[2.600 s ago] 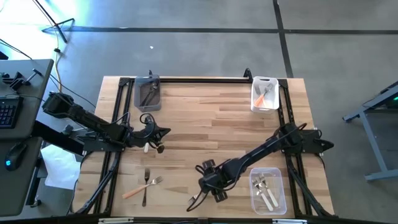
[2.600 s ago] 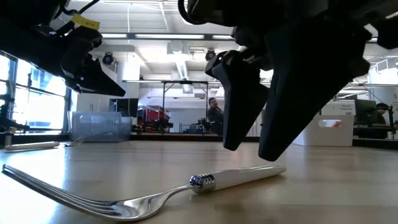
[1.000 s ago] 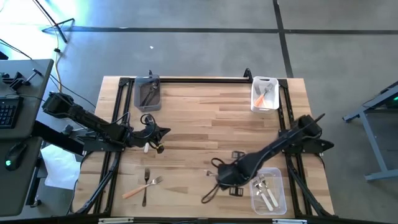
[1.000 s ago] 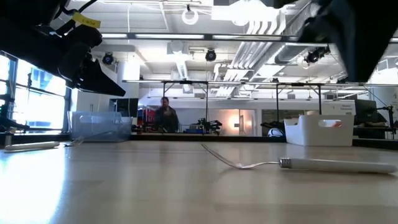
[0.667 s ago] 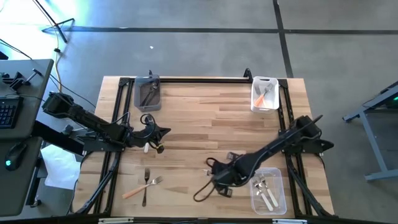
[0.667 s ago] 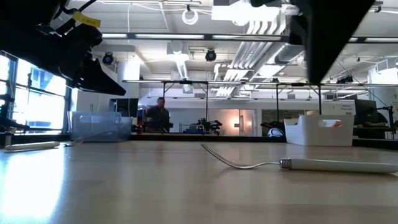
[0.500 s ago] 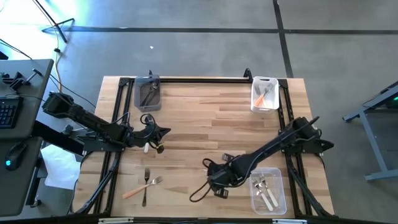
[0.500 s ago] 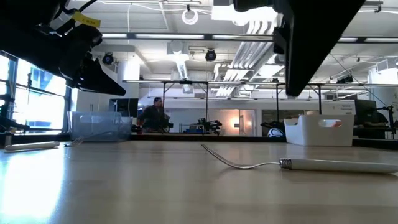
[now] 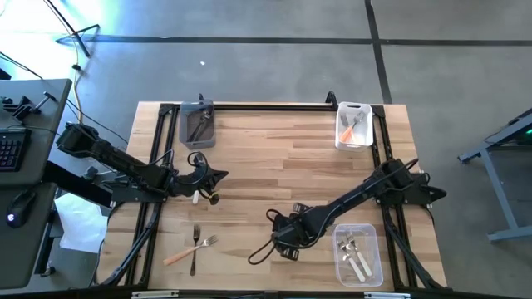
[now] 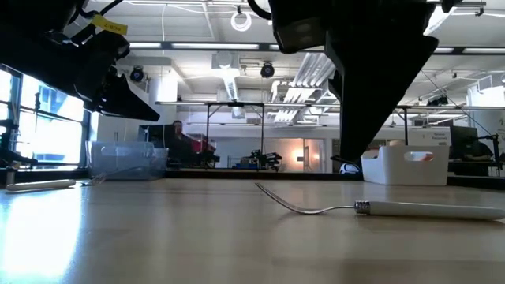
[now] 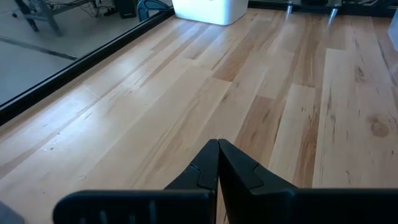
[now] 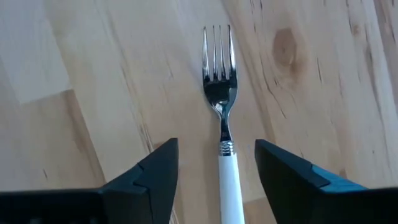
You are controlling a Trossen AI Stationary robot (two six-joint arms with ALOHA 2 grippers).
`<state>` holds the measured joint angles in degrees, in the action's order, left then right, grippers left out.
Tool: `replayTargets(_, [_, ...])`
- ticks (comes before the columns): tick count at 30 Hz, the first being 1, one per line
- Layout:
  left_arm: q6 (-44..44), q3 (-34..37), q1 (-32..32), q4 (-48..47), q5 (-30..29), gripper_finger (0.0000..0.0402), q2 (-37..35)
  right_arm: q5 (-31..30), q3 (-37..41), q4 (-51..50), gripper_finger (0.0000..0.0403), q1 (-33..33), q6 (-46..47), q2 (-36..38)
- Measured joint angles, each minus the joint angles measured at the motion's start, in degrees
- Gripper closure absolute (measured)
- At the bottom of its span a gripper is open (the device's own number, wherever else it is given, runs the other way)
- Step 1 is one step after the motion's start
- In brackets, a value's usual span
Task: Sort silverware by color (type)
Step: Put the bottom white fork into the transparent bin
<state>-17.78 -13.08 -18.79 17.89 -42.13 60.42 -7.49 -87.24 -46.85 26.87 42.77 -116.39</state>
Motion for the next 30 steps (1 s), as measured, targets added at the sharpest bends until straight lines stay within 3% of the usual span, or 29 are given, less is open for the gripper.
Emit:
replayTargets(19, [3.2,0.0,0.0,-0.5,2.9,0.0402,-0.1,5.2,0.0,0.4,0.0206,-4.8,-5.4,-2.6])
replayTargets(30, [6.0,0.0,-0.5,-1.7,3.4,0.0401,-5.3,6.5,0.0,0.9,0.0206,-5.2,-5.8,-4.3])
